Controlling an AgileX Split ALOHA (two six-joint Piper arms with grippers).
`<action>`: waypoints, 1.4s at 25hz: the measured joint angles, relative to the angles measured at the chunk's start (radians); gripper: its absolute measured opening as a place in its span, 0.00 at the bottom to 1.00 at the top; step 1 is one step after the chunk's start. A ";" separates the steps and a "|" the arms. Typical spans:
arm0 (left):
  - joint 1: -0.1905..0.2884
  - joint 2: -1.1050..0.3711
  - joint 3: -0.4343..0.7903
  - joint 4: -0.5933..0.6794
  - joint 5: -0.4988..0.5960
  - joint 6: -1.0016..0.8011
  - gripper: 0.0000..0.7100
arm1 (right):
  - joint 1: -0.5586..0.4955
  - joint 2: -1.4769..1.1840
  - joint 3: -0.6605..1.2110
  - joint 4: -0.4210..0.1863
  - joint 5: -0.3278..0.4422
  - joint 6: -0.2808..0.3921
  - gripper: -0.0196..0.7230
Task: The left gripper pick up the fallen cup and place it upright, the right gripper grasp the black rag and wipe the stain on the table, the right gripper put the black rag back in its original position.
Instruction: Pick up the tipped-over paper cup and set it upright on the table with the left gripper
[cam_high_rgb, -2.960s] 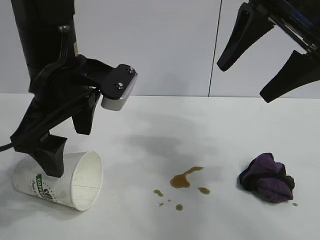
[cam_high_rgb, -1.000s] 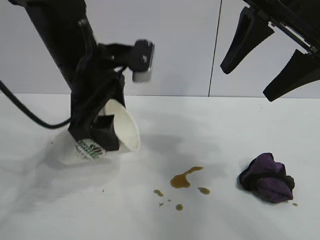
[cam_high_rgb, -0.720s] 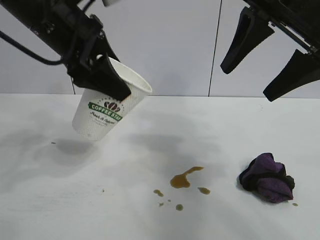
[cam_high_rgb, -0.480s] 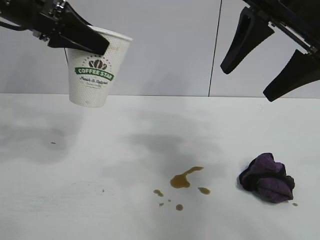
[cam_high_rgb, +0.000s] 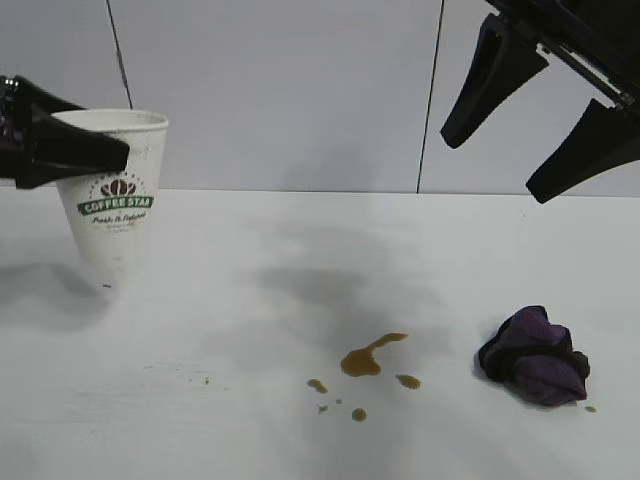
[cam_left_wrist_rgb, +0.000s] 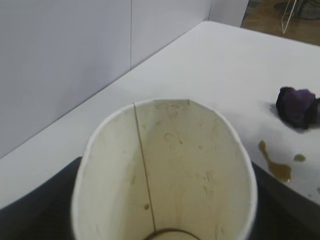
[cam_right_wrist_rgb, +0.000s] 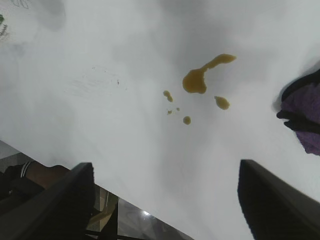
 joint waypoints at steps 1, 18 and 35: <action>0.000 -0.001 0.015 0.000 -0.001 0.022 0.76 | 0.000 0.000 0.000 0.000 0.000 0.000 0.76; 0.000 0.102 0.033 -0.019 -0.028 0.152 0.76 | 0.000 0.000 0.000 0.000 -0.031 0.000 0.76; 0.000 0.172 0.001 -0.024 0.000 0.142 0.76 | 0.000 0.000 0.000 0.000 -0.063 0.000 0.76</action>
